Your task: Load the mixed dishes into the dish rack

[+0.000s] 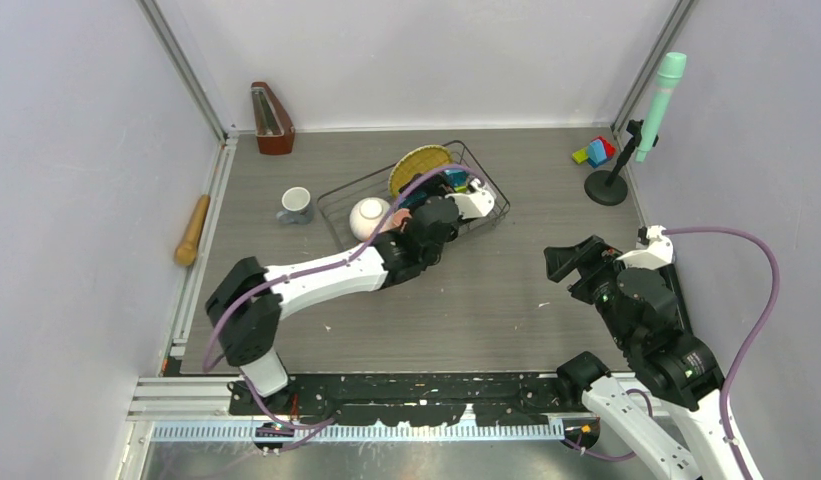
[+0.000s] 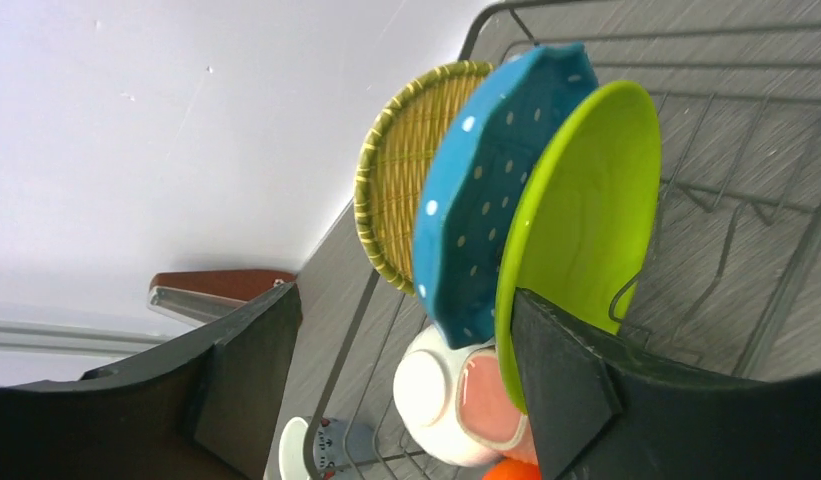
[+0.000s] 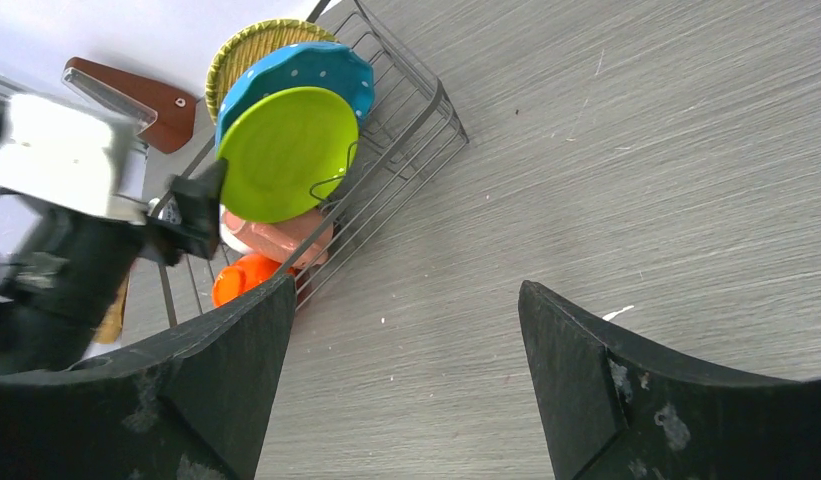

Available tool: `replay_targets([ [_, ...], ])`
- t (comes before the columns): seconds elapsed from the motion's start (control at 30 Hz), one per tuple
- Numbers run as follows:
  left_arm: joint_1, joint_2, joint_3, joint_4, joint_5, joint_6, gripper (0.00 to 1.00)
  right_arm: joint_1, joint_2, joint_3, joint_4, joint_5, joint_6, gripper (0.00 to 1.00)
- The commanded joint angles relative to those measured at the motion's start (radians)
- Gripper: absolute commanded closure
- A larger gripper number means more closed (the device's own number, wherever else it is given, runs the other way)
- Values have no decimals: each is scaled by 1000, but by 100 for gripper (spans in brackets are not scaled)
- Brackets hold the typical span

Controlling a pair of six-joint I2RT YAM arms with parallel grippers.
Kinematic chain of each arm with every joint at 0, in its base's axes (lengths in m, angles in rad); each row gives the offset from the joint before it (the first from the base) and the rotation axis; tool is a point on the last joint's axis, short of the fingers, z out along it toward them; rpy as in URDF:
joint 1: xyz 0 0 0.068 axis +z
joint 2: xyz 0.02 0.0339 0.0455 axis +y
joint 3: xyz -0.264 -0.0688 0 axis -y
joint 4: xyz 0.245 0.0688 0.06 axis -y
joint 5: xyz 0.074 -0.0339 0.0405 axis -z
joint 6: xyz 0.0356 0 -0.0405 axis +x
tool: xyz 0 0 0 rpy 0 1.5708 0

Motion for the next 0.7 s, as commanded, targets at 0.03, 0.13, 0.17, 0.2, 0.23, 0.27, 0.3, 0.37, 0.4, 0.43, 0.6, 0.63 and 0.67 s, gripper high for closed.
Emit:
replay_targets([
  [0.03,23,-174,123,-313,129,-233,19,1,8,-8,28,-8,22,12],
  [0.13,49,-193,125,-378,181,-259,22,1,10,-11,32,-13,22,12],
  [0.17,51,-191,110,-359,169,-248,23,1,11,-12,34,-15,22,12],
  [0.2,51,-184,96,-336,162,-235,22,0,12,-13,37,-19,23,12],
  [0.23,52,-173,88,-328,158,-228,22,1,13,-13,39,-20,25,12],
  [0.27,52,-161,87,-327,152,-230,22,1,13,-15,42,-25,28,12],
  [0.3,52,-147,88,-326,148,-232,22,1,15,-15,44,-27,29,12],
  [0.37,53,-125,98,-331,134,-246,22,0,15,-14,45,-29,30,12],
  [0.4,57,-118,108,-348,125,-264,22,1,15,-14,44,-30,29,12],
  [0.43,69,-116,125,-377,133,-292,21,1,15,-12,44,-32,27,12],
  [0.6,210,-193,174,-553,297,-574,21,1,26,-3,33,-39,10,12],
  [0.63,241,-214,173,-581,311,-627,21,1,32,0,32,-39,6,12],
  [0.67,269,-237,168,-605,312,-679,21,0,39,0,31,-41,1,12],
])
